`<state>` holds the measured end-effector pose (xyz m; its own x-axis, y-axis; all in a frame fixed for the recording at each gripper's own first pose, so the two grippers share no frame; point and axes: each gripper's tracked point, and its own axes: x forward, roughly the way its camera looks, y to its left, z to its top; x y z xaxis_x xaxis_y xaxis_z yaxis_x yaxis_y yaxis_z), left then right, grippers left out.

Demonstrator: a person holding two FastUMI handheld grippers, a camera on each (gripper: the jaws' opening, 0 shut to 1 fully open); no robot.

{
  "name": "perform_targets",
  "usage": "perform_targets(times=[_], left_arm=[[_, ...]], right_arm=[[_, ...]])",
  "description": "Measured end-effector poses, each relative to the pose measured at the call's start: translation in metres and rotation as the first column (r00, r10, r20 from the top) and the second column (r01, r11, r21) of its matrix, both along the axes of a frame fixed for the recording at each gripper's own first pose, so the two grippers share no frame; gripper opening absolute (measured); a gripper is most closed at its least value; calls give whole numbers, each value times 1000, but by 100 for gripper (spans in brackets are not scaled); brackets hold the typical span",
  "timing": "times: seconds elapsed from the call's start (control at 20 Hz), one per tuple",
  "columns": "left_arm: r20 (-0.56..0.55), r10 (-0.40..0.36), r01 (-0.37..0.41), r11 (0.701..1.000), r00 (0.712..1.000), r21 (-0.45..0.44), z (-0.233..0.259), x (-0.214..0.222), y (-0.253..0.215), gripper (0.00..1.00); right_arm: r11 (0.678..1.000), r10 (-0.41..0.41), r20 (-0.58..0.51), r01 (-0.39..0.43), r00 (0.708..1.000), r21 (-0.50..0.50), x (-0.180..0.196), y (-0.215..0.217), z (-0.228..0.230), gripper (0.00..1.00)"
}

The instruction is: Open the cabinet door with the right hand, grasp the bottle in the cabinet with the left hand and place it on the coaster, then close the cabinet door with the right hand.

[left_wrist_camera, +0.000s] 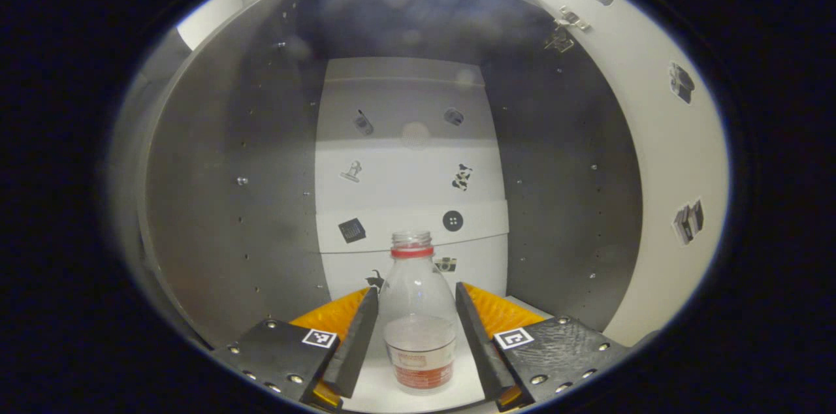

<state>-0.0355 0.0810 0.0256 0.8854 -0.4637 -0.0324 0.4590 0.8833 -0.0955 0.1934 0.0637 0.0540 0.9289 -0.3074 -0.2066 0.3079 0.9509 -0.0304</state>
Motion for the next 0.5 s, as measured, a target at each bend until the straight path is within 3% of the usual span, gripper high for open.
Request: perform_targets(times=[0.35, 0.4, 0.5], left_arm=[[33, 29, -28, 999, 999, -36, 23, -29, 21, 70], [32, 36, -35, 999, 999, -37, 26, -36, 26, 70], [29, 50, -48, 998, 998, -46, 30, -51, 37, 70]], right_arm=[[998, 53, 6, -53, 999, 24, 3, 7, 0, 98], [997, 68, 4, -68, 998, 30, 3, 9, 0, 94], [995, 91, 7, -92, 996, 38, 3, 12, 1, 94]])
